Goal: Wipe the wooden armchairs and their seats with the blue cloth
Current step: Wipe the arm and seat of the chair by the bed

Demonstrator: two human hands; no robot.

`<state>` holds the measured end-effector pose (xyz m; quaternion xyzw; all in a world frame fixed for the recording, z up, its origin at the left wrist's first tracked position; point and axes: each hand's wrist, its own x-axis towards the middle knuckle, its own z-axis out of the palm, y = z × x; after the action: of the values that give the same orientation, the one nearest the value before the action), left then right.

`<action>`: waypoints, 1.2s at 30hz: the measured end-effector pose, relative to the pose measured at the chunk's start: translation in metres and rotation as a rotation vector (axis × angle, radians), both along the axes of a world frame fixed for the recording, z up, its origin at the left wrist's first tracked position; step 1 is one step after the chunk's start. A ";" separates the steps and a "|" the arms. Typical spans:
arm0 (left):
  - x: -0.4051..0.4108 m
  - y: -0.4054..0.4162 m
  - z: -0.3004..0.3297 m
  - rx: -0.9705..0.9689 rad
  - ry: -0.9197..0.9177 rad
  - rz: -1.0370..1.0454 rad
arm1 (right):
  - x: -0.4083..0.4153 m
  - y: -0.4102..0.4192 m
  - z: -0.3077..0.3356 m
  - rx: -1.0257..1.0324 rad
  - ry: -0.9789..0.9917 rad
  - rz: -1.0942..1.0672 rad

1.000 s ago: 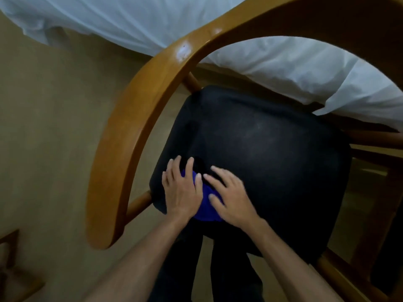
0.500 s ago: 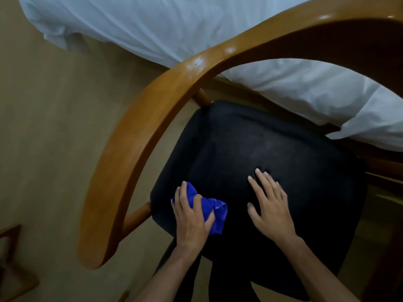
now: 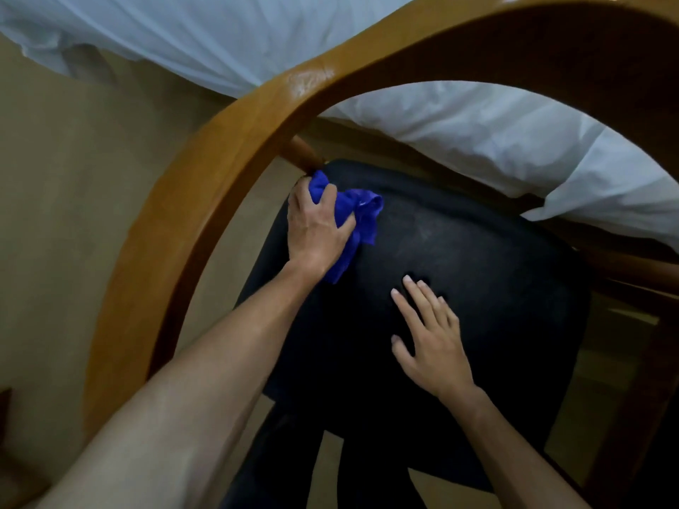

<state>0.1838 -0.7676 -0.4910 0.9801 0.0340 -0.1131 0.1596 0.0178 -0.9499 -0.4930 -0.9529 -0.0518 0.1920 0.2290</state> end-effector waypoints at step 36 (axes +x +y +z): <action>-0.205 0.056 0.004 0.041 0.194 -0.127 | -0.018 -0.039 0.029 0.364 0.097 -0.402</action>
<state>-0.0214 -0.7119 -0.4874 0.9677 -0.0107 -0.2168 0.1280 -0.0001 -0.9886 -0.4645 -0.8770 0.1155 0.1755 0.4321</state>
